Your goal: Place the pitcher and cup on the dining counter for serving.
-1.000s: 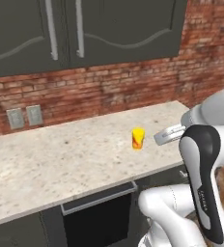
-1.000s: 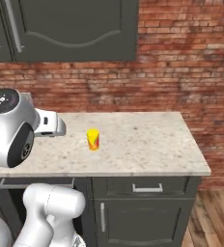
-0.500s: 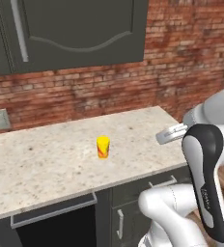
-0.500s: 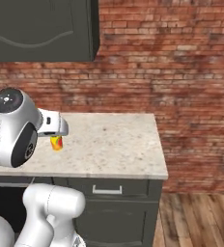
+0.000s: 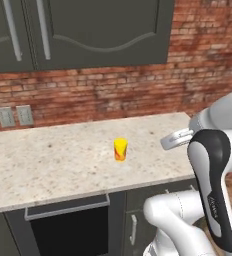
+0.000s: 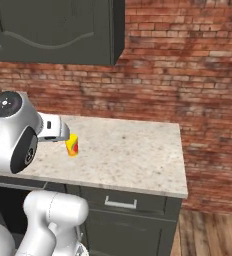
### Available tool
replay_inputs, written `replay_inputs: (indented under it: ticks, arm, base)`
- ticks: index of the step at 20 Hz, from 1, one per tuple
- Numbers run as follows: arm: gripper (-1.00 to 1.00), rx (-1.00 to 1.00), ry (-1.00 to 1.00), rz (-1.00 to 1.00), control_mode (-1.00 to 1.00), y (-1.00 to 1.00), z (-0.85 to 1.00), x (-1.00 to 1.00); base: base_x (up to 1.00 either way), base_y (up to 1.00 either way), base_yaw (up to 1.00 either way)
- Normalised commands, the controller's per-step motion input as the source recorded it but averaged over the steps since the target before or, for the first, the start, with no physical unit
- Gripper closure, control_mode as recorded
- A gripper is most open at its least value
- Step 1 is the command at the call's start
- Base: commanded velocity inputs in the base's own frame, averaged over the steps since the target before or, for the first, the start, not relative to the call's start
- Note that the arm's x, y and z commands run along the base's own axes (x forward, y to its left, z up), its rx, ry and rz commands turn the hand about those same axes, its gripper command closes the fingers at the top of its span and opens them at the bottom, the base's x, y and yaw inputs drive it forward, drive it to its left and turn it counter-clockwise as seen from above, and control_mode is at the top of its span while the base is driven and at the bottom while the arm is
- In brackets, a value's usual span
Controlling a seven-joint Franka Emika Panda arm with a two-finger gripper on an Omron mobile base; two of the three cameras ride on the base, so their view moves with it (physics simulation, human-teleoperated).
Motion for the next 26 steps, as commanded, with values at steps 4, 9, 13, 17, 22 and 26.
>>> replay_inputs:
  ticks: [4, 9, 13, 17, 22, 26]
  arm:
    - [-1.00, 0.00, 0.00, 0.00, 1.00, 0.00, 0.00, 0.00]
    - [-1.00, 0.00, 0.00, 0.00, 1.00, 0.00, 0.00, 0.00]
    - [-1.00, 0.00, 0.00, 0.00, 1.00, 0.00, 0.00, 0.00]
    - [-1.00, 0.00, 0.15, -0.02, -1.00, 0.11, -0.10, 0.37]
    - [-1.00, 0.00, 0.31, -0.12, -1.00, 0.20, -0.32, 0.78]
    - [-1.00, 0.00, 0.28, -0.14, -1.00, 0.02, -0.41, 0.71]
  base:
    - [0.38, 0.00, 0.00]
    - [0.38, 0.05, 0.00]
    - [0.37, 0.07, 0.00]
    - [0.09, 0.03, 0.00]
    - [0.00, 0.00, 0.00]
    - [0.00, 0.00, 0.00]
